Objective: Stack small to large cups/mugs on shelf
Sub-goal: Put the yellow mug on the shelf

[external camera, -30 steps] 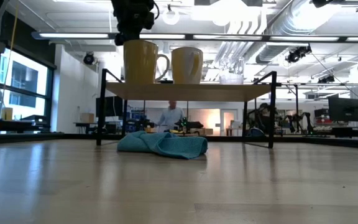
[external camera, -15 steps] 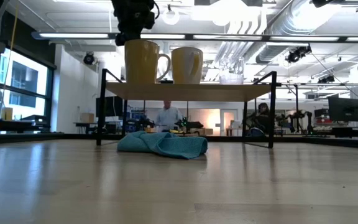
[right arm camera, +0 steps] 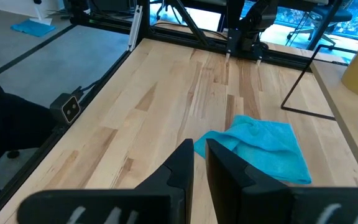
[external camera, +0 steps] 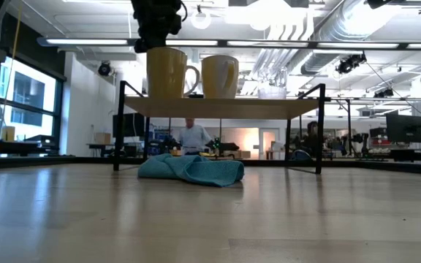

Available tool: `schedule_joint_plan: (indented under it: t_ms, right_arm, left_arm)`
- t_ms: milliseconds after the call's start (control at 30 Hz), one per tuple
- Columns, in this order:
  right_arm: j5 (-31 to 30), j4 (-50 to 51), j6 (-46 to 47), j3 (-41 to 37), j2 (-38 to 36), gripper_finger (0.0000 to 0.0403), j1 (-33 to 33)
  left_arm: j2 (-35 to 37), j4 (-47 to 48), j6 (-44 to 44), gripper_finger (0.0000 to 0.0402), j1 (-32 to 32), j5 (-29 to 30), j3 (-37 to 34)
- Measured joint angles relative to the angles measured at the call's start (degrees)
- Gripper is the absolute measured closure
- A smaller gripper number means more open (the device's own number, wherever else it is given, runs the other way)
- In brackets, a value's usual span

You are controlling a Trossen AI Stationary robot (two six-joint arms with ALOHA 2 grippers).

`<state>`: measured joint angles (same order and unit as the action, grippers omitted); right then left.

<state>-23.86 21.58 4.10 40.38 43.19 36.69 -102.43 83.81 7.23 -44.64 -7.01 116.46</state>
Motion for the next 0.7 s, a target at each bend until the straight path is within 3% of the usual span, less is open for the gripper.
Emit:
schedule_joint_plan:
  t_ms: [267,700]
  right_arm:
    - [0.0,0.0,0.0,0.0,0.0,0.0370,0.0]
    - [0.0,0.0,0.0,0.0,0.0,0.0370,0.0]
  left_arm:
    - [0.0,0.0,0.0,0.0243,0.0,0.1,0.0]
    - [0.0,-0.1,0.0,0.0231,0.0,0.2,0.0]
